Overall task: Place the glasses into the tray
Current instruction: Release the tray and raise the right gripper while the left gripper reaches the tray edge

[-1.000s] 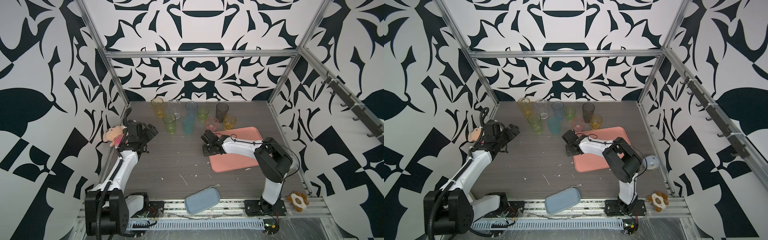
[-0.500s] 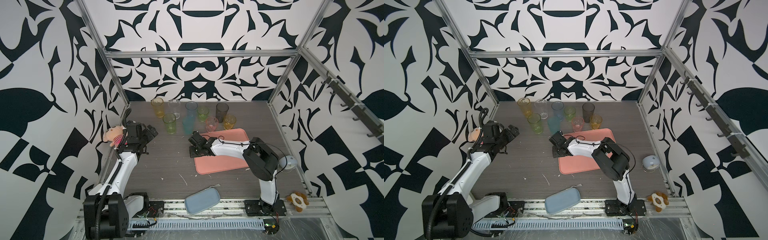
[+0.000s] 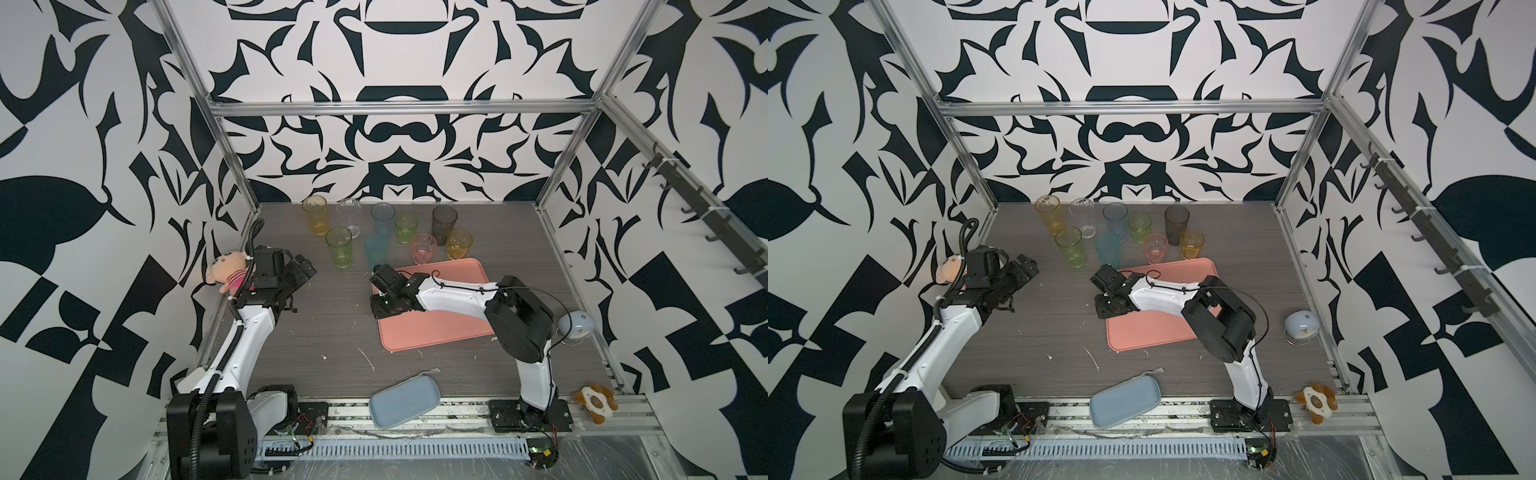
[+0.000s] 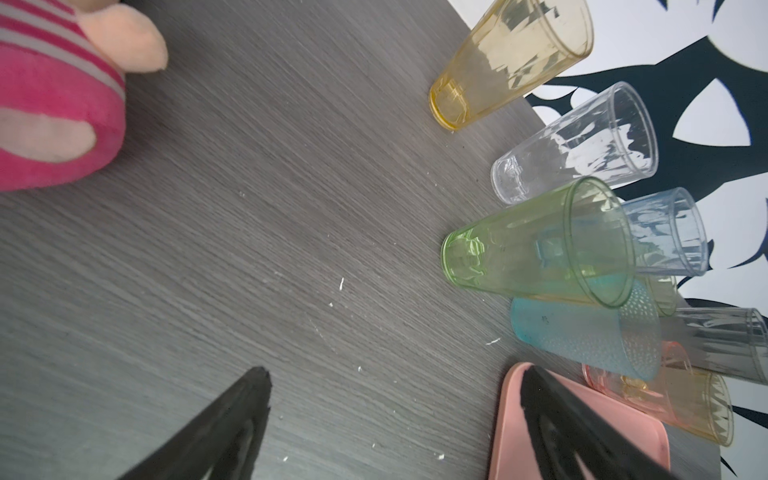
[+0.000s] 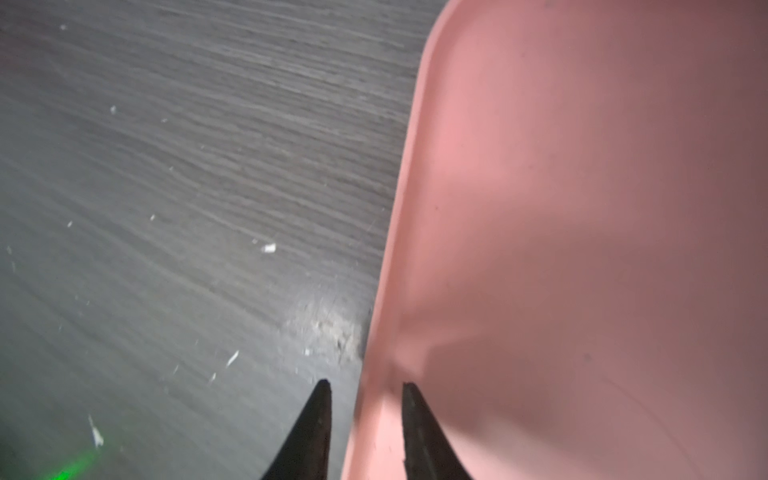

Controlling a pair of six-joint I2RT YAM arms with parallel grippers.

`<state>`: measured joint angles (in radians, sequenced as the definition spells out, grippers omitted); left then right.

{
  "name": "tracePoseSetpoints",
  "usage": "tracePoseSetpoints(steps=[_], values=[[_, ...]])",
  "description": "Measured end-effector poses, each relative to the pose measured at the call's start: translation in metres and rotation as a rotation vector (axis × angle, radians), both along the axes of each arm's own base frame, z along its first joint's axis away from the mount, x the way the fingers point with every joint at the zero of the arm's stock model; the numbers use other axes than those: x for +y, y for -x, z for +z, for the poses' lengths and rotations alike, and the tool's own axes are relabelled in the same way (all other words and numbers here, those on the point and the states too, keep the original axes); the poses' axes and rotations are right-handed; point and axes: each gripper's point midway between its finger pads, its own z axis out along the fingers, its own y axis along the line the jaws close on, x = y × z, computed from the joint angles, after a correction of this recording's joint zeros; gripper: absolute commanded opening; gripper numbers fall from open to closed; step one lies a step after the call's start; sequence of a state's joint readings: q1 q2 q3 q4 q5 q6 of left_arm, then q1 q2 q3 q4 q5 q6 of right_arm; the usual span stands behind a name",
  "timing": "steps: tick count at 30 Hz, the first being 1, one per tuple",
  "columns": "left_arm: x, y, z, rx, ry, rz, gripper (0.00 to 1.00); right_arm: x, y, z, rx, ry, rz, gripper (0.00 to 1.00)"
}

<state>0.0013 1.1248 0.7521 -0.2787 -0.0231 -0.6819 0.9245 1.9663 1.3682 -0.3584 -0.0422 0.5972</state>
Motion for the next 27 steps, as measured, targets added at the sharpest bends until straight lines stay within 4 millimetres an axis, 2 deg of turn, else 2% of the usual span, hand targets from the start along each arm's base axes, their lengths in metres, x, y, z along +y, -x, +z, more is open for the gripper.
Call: tracePoseSetpoints(steps=[4, 7, 9, 12, 13, 16, 21, 25, 27], values=[[-0.007, 0.006, 0.001, 0.007, 0.004, -0.022, 0.95, -0.005, -0.004, 0.046, -0.100, -0.029, 0.037, 0.37], [-0.016, 0.012, 0.008, -0.002, 0.003, -0.052, 0.95, -0.011, -0.009, 0.095, -0.209, -0.082, 0.047, 0.38], [-0.026, 0.016, 0.011, -0.003, 0.002, -0.080, 0.95, -0.022, -0.012, 0.127, -0.285, -0.118, 0.041, 0.38], [-0.043, 0.022, 0.012, 0.015, -0.007, -0.132, 0.95, -0.044, -0.018, 0.160, -0.383, -0.155, 0.014, 0.41], [-0.048, 0.024, 0.011, 0.021, -0.012, -0.147, 0.95, -0.052, -0.020, 0.165, -0.404, -0.160, 0.001, 0.42], [-0.068, 0.030, 0.009, 0.038, -0.022, -0.199, 0.95, -0.087, -0.033, 0.172, -0.456, -0.178, -0.072, 0.43], [-0.102, 0.038, 0.001, 0.075, -0.032, -0.262, 0.94, -0.144, -0.056, 0.155, -0.485, -0.178, -0.212, 0.43], [-0.131, 0.040, -0.012, 0.124, -0.056, -0.314, 0.94, -0.159, -0.062, 0.144, -0.509, -0.184, -0.249, 0.43], [-0.147, 0.040, -0.018, 0.145, -0.069, -0.338, 0.90, -0.163, -0.064, 0.141, -0.530, -0.186, -0.251, 0.43]])
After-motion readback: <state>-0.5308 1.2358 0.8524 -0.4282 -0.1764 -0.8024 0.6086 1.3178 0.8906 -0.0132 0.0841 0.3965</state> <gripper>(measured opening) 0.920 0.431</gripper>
